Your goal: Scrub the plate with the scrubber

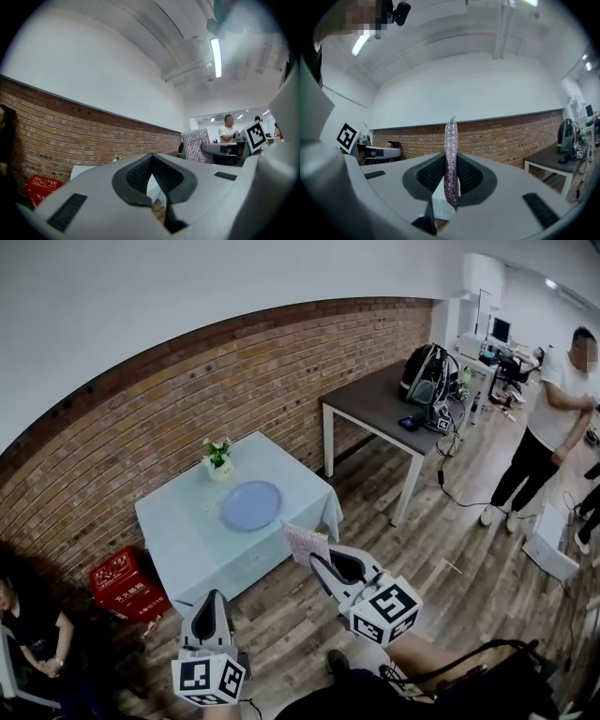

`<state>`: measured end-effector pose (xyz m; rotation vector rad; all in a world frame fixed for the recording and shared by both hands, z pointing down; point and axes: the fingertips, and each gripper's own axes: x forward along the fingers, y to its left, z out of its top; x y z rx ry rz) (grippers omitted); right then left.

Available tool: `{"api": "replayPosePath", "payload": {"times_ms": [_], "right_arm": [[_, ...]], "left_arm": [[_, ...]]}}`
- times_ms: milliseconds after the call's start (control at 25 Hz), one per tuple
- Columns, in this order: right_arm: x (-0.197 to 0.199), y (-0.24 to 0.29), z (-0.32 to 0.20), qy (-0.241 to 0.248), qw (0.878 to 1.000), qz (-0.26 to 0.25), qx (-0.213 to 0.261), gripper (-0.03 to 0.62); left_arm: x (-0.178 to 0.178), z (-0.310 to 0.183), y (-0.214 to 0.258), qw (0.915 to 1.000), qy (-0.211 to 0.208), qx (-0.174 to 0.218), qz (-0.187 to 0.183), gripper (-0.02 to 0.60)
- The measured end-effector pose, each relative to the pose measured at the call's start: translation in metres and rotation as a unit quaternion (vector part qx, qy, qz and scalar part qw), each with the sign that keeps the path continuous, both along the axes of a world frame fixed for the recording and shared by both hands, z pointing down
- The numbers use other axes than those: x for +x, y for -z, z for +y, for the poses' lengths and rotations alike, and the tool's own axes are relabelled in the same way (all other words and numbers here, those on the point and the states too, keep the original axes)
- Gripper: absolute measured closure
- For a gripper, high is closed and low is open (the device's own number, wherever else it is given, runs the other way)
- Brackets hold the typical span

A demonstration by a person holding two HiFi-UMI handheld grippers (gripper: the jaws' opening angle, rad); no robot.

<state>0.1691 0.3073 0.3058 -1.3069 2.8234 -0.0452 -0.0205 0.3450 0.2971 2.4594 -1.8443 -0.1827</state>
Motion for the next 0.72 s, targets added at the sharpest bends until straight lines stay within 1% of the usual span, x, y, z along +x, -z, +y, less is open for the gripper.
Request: {"api": "replayPosePath", "payload": {"times_ms": [120,440,720], "right_arm": [[0.005,-0.001,-0.027,0.009,1.000,0.000,-0.003,0.522],[0.033,-0.005,-0.093,0.026,1.000,-0.007,-0.010,0.522],[0.050,-0.009,-0.130,0.037,0.999,-0.018,-0.015,0.522]], "left_arm": [[0.010,-0.027,0.004,1.0000,0.001,0.004,-0.005,0.572],[0.029,-0.091,0.008,0.9997,0.025,0.000,-0.002,0.572],[0.043,-0.125,0.007,0.9992,0.038,-0.007,-0.004,0.572]]}}
